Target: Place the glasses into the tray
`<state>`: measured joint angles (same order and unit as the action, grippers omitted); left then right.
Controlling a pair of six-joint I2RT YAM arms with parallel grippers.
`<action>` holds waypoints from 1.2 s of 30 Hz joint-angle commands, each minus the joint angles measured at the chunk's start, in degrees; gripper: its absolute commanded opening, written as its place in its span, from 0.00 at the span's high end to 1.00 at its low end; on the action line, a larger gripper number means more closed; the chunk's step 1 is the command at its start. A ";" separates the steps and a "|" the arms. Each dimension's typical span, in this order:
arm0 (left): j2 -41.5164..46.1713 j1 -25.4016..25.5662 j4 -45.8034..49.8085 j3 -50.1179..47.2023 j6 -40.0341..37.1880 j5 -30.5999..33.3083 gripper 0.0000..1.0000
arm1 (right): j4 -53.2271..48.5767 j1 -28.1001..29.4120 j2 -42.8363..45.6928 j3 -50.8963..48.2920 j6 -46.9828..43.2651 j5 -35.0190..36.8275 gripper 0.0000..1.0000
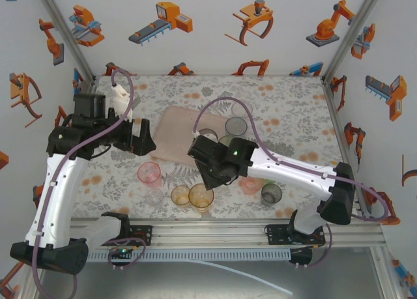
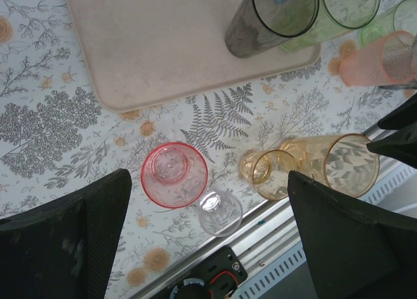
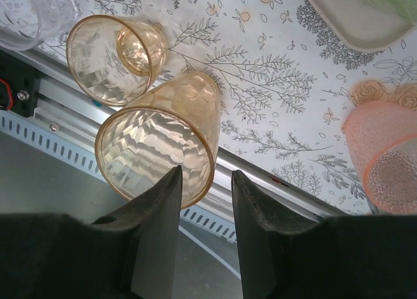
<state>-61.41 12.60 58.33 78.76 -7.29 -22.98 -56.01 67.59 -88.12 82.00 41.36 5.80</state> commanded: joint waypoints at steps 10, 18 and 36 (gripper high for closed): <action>1.69 -0.30 0.91 1.11 0.63 0.20 0.03 | 0.50 1.03 -4.39 -1.27 1.44 0.26 0.65; 2.00 -0.30 0.90 0.84 0.56 0.39 0.03 | -1.49 1.98 -7.47 -0.61 1.44 2.86 0.69; 1.73 -0.30 0.91 1.30 0.72 0.12 0.03 | -4.02 2.10 -4.65 -2.58 1.79 7.09 0.99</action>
<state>-60.18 12.60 58.35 78.76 -7.09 -22.31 -57.95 69.32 -95.22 80.60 42.28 10.13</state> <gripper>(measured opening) 0.972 0.096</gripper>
